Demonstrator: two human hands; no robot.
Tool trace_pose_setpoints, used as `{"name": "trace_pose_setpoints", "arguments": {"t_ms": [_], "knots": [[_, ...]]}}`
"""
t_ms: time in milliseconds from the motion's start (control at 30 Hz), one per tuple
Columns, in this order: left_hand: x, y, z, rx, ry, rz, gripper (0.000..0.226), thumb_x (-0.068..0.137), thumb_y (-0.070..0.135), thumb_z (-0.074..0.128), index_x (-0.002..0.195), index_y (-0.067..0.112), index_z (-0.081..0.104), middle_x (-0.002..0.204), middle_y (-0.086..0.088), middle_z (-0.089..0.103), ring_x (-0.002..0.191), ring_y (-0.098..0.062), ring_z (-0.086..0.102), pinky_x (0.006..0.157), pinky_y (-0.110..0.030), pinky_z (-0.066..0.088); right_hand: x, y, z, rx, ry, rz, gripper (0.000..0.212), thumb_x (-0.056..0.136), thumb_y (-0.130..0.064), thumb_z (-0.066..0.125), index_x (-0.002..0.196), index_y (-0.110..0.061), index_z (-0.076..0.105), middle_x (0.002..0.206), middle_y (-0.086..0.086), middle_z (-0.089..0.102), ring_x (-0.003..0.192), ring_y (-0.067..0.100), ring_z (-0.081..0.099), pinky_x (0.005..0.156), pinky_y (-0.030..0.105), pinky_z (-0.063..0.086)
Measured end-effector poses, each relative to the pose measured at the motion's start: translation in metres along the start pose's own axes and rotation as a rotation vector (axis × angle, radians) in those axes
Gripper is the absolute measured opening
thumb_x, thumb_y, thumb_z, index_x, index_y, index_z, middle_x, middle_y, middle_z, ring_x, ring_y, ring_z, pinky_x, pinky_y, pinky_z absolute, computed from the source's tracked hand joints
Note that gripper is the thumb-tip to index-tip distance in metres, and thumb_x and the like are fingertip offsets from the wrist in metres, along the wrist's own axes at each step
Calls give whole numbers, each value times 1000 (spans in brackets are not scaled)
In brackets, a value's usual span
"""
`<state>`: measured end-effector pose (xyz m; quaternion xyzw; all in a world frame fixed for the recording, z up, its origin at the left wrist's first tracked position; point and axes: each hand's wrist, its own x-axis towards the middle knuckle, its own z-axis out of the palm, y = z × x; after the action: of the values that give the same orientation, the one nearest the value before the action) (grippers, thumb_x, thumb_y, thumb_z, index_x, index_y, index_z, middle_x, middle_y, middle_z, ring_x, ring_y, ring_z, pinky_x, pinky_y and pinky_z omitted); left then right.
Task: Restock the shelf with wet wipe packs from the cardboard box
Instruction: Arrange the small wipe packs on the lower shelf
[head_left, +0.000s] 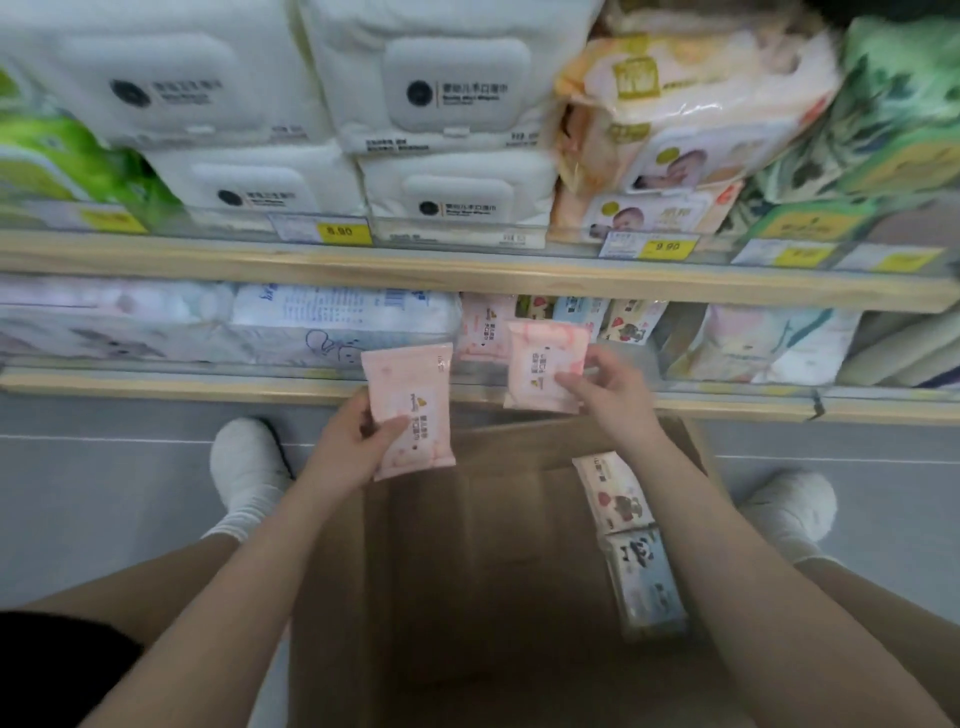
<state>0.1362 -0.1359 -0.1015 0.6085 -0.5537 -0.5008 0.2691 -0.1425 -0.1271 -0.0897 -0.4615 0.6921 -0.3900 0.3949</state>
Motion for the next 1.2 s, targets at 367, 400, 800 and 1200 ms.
{"name": "trace_pose_setpoints", "arguments": {"t_ms": [367, 400, 800, 1200], "knots": [[20, -24, -23, -24, 33, 17, 32, 91, 17, 59, 122, 15, 54, 113, 2, 66, 101, -13, 63, 84, -33, 54, 94, 22, 80, -155, 99, 46, 22, 93, -9, 55, 111, 3, 61, 101, 14, 61, 72, 21, 56, 53, 2, 39], [22, -27, -22, -26, 25, 10, 32, 90, 18, 60, 122, 16, 54, 113, 3, 66, 101, -12, 63, 85, -33, 54, 98, 25, 84, -162, 96, 56, 22, 93, -9, 55, 111, 3, 61, 100, 14, 61, 70, 21, 56, 50, 3, 38], [19, -27, 8, -26, -67, 9, 26, 89, 18, 62, 114, 24, 56, 114, 6, 66, 103, -11, 63, 84, -30, 54, 61, 0, 61, -42, -102, 43, 41, 89, -15, 63, 129, -9, 54, 119, 2, 63, 79, 12, 64, 75, 22, 53], [24, -1, 47, 462, -126, 264, 45, 84, 41, 64, 123, 30, 46, 121, 8, 58, 109, -9, 56, 92, -33, 48, 12, -16, 15, -4, -260, -64, 24, 85, -5, 67, 107, -12, 66, 89, 3, 72, 72, 13, 67, 68, 29, 56]]}}
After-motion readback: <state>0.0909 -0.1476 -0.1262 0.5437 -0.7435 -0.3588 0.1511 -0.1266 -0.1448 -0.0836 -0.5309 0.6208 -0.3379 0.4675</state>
